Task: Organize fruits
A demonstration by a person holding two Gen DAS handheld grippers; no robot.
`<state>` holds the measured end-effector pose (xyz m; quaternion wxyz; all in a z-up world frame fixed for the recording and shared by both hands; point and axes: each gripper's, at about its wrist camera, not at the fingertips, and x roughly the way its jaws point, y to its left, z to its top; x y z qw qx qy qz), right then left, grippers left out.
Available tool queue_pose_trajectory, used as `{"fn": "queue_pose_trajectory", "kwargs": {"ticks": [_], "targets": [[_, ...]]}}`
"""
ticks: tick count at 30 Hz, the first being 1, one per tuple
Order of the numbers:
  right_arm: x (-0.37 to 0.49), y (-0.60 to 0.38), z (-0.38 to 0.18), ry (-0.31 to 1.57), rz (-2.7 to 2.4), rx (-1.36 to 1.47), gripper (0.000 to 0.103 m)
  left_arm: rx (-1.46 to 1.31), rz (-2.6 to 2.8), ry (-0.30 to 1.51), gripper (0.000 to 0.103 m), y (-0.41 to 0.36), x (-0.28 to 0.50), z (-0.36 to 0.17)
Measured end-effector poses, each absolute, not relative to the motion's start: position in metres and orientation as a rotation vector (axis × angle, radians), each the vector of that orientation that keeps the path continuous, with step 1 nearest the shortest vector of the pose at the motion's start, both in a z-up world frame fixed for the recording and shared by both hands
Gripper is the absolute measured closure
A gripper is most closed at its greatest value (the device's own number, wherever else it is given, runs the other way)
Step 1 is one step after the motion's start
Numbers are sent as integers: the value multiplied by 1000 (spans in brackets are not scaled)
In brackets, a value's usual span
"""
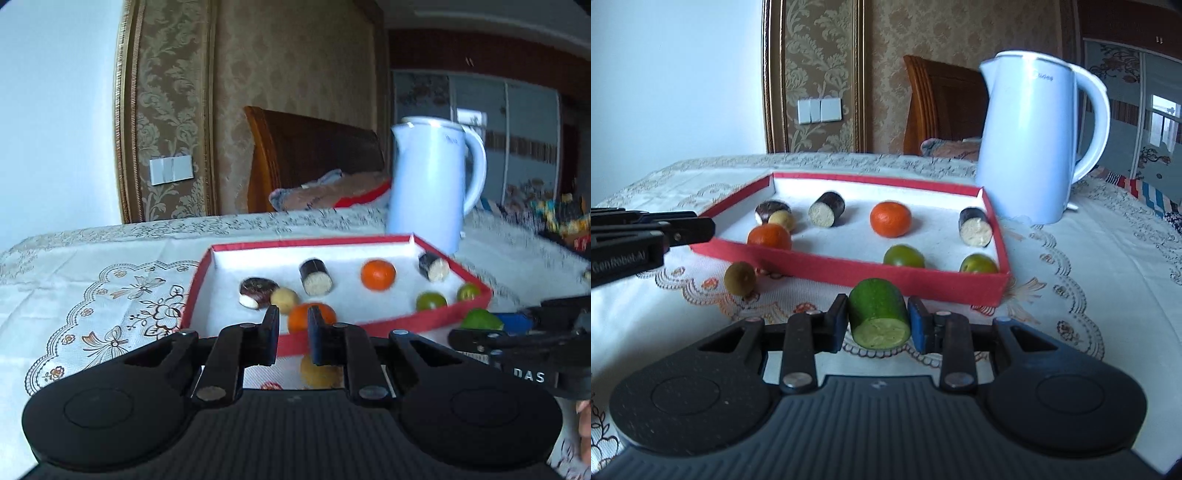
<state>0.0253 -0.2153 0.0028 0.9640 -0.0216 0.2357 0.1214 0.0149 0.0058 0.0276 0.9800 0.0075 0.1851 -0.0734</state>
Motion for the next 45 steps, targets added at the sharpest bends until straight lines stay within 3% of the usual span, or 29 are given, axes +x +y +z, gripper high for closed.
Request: {"fn": "queue_pose_trajectory", "kwargs": {"ticks": [9, 21, 32, 33, 35, 36, 37, 44, 45], "targets": [[36, -215, 14, 455, 254, -47, 71, -95, -229, 448, 87, 22, 23, 28], [35, -218, 10, 466, 256, -21, 71, -44, -261, 565, 86, -5, 33, 8], [34, -218, 9, 474, 264, -15, 71, 13, -213, 544, 86, -11, 30, 7], [34, -218, 9, 474, 265, -15, 71, -11, -228, 551, 83, -8, 30, 7], [34, -218, 9, 474, 267, -14, 71, -34, -242, 554, 59, -8, 31, 7], [34, -218, 9, 473, 268, -12, 71, -22, -233, 546, 30, -9, 31, 7], [34, -218, 9, 473, 268, -11, 71, -1, -211, 528, 24, -12, 30, 7], [34, -218, 8, 481, 274, -8, 71, 90, -181, 523, 25, -25, 33, 3], [34, -218, 8, 480, 273, -7, 71, 86, -184, 525, 36, -24, 34, 3]]}}
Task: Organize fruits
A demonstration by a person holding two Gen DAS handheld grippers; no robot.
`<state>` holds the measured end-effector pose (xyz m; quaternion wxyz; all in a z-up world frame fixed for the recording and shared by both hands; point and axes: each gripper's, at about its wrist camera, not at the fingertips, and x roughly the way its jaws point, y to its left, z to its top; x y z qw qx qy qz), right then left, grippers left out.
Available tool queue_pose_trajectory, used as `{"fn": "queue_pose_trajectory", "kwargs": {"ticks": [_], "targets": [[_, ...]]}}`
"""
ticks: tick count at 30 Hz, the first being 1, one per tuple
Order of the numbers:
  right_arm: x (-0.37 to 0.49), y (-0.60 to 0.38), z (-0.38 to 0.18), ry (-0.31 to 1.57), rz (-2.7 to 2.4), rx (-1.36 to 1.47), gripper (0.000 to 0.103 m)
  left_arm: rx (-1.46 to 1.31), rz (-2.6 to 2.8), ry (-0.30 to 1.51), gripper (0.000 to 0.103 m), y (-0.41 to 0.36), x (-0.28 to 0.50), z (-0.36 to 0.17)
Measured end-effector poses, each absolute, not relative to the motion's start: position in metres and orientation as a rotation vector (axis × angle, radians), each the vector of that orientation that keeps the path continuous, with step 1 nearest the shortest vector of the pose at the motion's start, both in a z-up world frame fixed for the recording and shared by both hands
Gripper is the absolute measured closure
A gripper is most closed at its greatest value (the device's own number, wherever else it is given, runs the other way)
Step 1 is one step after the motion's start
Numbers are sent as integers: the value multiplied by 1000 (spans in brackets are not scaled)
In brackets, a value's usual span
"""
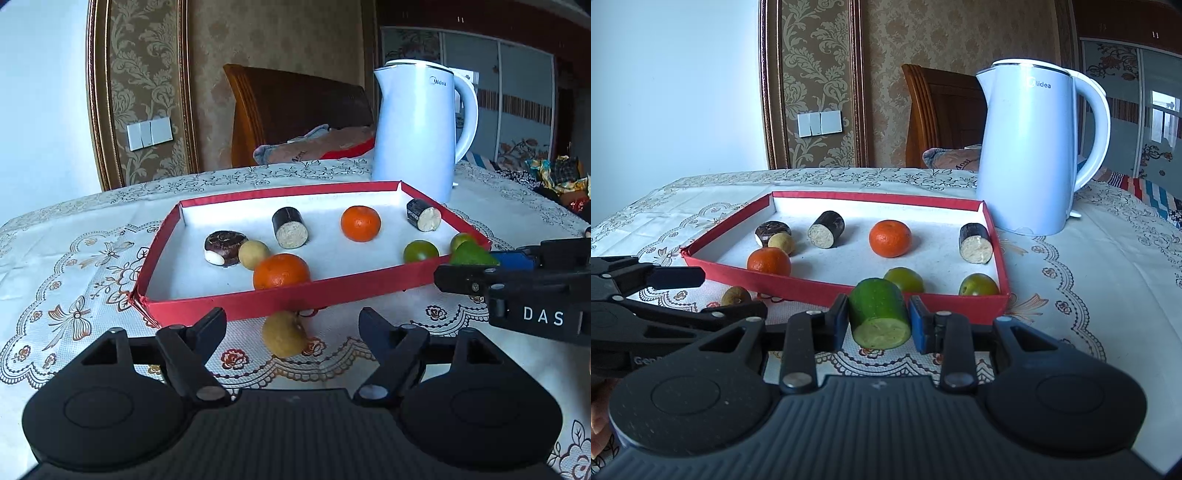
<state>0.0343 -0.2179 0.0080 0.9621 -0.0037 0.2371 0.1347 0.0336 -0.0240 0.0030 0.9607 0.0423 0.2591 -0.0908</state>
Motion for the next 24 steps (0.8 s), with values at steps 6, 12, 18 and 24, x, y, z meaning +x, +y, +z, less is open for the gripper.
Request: {"fn": "queue_pose_trajectory", "kwargs": {"ticks": [6, 12, 18, 24], "targets": [[33, -218, 8, 477, 262, -7, 71, 43, -175, 593, 77, -16, 42, -2], [31, -219, 9, 461, 253, -9, 71, 93, -173, 530, 77, -21, 30, 2], [28, -222, 19, 409, 241, -11, 71, 100, -157, 428, 77, -21, 19, 19], [44, -211, 29, 396, 231, -49, 71, 43, -110, 437, 77, -10, 44, 33]]}}
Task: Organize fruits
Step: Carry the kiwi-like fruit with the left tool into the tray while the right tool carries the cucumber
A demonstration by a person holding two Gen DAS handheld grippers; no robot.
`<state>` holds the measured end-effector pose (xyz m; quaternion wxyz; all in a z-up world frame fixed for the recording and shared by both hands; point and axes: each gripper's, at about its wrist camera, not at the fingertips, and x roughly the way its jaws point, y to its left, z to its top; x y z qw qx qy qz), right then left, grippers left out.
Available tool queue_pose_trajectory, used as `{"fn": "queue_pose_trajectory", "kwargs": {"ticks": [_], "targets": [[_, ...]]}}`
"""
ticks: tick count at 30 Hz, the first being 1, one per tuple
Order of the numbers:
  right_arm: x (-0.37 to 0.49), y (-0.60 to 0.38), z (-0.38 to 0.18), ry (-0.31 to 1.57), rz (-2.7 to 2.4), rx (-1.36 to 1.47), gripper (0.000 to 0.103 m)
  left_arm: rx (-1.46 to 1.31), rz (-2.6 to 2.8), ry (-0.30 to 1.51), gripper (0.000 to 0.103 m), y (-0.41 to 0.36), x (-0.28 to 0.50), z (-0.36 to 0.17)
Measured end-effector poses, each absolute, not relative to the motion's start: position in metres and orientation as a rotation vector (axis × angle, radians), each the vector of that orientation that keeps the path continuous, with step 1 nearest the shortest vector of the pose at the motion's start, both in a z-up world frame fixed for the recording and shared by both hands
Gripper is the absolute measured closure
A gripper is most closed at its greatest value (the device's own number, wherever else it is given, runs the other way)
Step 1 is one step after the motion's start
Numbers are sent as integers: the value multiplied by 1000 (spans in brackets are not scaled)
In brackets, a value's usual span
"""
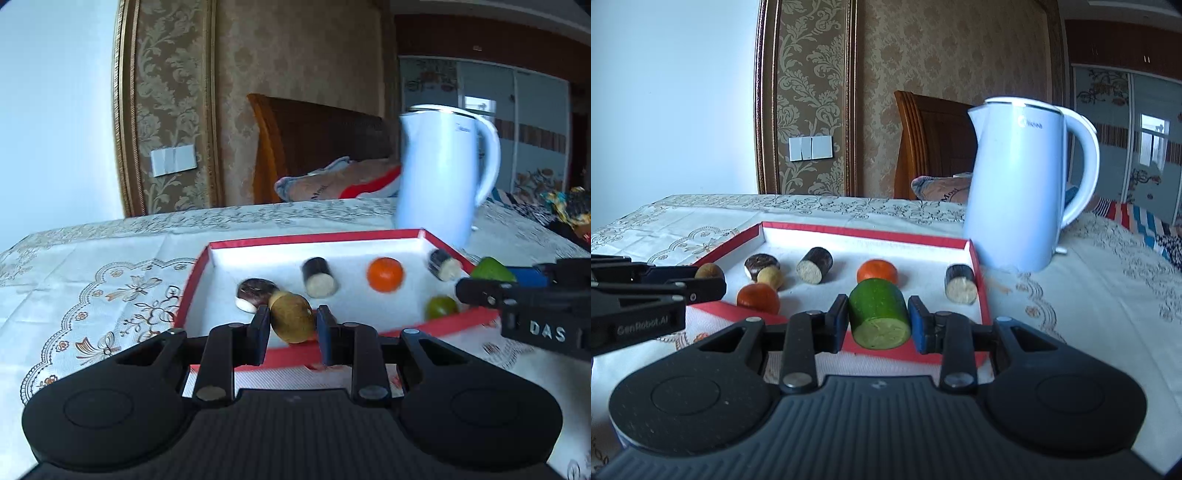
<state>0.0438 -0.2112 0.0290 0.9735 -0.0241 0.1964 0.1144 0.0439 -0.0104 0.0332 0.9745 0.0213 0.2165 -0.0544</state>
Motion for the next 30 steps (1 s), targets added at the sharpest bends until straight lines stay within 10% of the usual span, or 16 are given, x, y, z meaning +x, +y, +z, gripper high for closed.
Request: {"fn": "queue_pose_trajectory", "kwargs": {"ticks": [30], "targets": [[152, -180, -3, 625, 205, 4, 71, -19, 7, 591, 77, 10, 125, 5]]}}
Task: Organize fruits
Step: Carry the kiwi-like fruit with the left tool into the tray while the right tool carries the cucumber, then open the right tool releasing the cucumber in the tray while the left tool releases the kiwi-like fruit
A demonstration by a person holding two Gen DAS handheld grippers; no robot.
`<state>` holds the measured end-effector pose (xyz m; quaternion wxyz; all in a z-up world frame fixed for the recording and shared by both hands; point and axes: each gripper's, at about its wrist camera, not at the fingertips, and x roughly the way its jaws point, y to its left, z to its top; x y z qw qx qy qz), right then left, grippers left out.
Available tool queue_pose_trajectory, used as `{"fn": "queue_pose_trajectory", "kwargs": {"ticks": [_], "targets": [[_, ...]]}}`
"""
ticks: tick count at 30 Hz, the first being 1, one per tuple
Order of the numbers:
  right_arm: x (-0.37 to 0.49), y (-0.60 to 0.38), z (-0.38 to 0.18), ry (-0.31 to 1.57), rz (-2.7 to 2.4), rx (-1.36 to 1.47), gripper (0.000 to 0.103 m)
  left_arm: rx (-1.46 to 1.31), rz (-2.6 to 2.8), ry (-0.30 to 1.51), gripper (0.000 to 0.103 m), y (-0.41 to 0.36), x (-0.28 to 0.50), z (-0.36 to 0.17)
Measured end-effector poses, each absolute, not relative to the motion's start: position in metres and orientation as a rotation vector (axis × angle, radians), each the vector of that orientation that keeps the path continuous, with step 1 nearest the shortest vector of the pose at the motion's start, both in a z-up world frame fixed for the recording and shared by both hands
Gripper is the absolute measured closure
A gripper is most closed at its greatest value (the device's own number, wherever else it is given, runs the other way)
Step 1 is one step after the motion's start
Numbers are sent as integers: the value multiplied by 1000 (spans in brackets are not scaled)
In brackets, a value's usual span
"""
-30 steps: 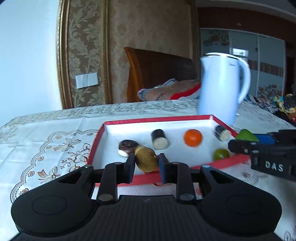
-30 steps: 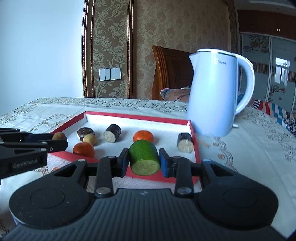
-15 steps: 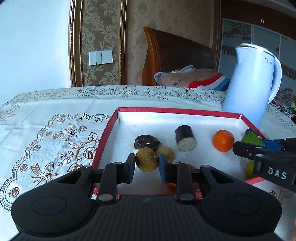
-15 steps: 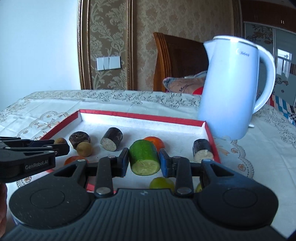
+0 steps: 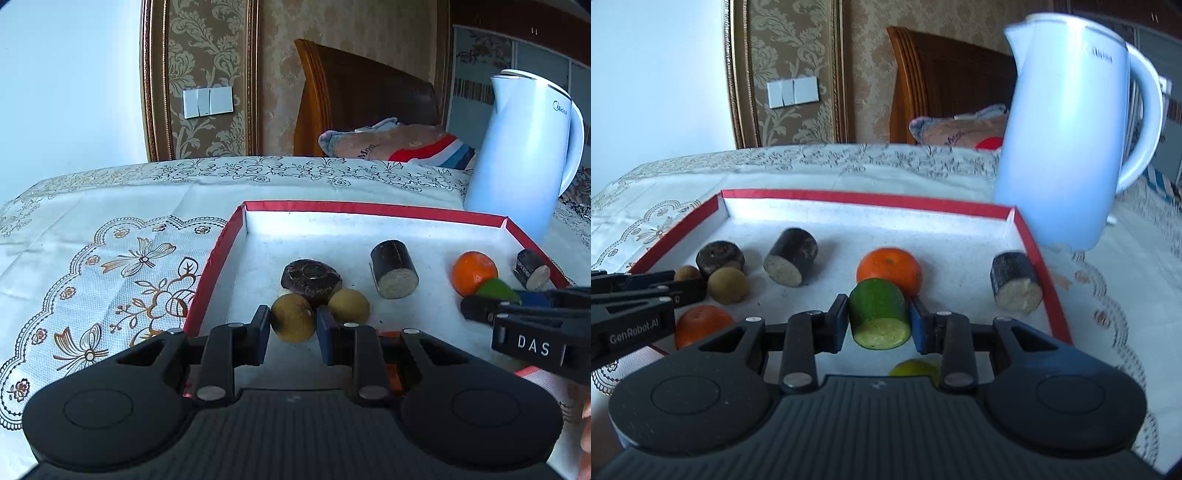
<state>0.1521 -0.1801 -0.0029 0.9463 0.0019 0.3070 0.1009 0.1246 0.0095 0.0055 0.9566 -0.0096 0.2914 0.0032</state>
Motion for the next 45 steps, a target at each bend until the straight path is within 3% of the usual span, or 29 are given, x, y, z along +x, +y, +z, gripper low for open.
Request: {"fn": "queue_pose_trajectory", "kwargs": {"ticks": [5, 8, 10, 14, 16, 20, 23, 45], "targets": [[152, -182, -4, 614, 190, 9, 70, 8, 12, 584, 77, 6, 124, 3], [149, -181, -3, 596, 185, 1, 54, 6, 11, 593, 76, 6, 123, 2], [145, -180, -1, 576, 177, -3, 33, -3, 12, 598, 76, 7, 123, 2], [138, -181, 2, 553, 182, 4, 28, 0, 18, 599, 76, 7, 121, 1], [137, -182, 3, 548, 180, 7, 20, 10, 21, 594, 76, 6, 119, 1], [135, -183, 4, 538, 177, 9, 20, 14, 24, 594, 76, 6, 118, 0], [134, -185, 4, 539, 171, 13, 13, 10, 25, 593, 76, 7, 118, 1], [102, -199, 9, 511, 214, 80, 4, 19, 47, 523, 75, 13, 76, 13]]}}
